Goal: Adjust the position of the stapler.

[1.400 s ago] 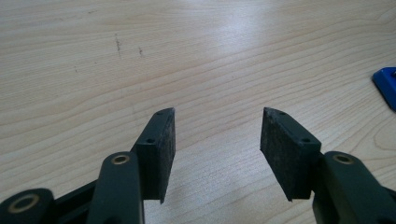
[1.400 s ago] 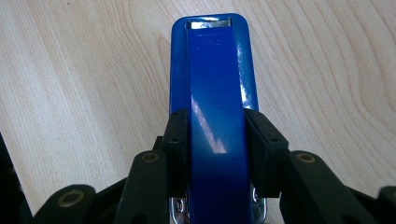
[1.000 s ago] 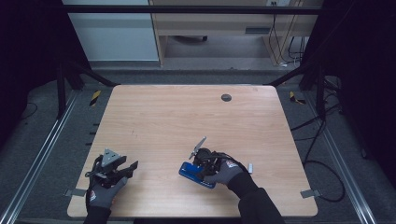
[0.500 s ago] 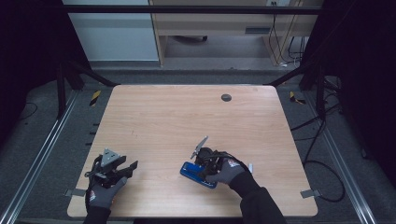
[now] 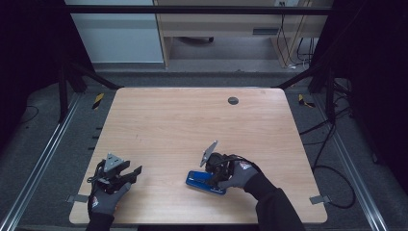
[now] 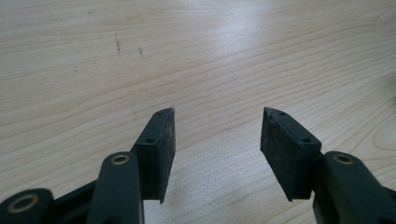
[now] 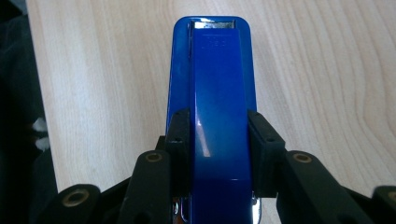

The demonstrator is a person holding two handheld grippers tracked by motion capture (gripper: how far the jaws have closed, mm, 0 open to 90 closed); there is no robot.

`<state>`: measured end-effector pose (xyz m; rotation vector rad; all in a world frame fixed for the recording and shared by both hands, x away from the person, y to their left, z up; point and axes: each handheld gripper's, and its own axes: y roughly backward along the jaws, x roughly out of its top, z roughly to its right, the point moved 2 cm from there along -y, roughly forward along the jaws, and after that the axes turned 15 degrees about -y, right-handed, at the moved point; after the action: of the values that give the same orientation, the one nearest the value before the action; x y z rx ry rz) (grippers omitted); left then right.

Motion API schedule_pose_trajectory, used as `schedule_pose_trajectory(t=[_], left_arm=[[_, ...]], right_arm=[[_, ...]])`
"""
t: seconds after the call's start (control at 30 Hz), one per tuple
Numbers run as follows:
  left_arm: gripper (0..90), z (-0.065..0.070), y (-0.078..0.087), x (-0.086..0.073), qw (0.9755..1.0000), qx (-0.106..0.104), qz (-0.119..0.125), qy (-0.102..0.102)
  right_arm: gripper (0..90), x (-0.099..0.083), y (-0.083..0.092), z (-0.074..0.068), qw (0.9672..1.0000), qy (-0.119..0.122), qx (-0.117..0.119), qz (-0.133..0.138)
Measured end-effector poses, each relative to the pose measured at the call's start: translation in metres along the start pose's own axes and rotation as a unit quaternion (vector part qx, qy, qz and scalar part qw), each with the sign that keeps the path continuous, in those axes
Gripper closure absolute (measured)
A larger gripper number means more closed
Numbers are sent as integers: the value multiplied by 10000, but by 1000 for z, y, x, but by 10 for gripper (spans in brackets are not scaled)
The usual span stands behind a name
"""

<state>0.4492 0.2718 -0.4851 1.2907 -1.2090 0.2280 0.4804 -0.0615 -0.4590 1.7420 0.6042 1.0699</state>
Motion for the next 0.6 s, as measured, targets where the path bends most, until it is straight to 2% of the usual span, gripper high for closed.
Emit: schedule_pose_trajectory(t=[0.13,0.2,0.37,0.6], left_arm=[[453,0,-1,0,10000,-3,-4,12],[453,0,-1,0,10000,-2,-13,3],[453,0,-1,0,10000,-23,-34,-18],[453,1,-1,0,10000,-30,-46,-43]], right_arm=[[660,-3,1,0,9998,152,126,-34],[660,-3,2,-1,9997,218,94,-16],[660,-5,3,-1,9989,424,196,28],[660,-9,-6,-5,9977,643,194,-66]])
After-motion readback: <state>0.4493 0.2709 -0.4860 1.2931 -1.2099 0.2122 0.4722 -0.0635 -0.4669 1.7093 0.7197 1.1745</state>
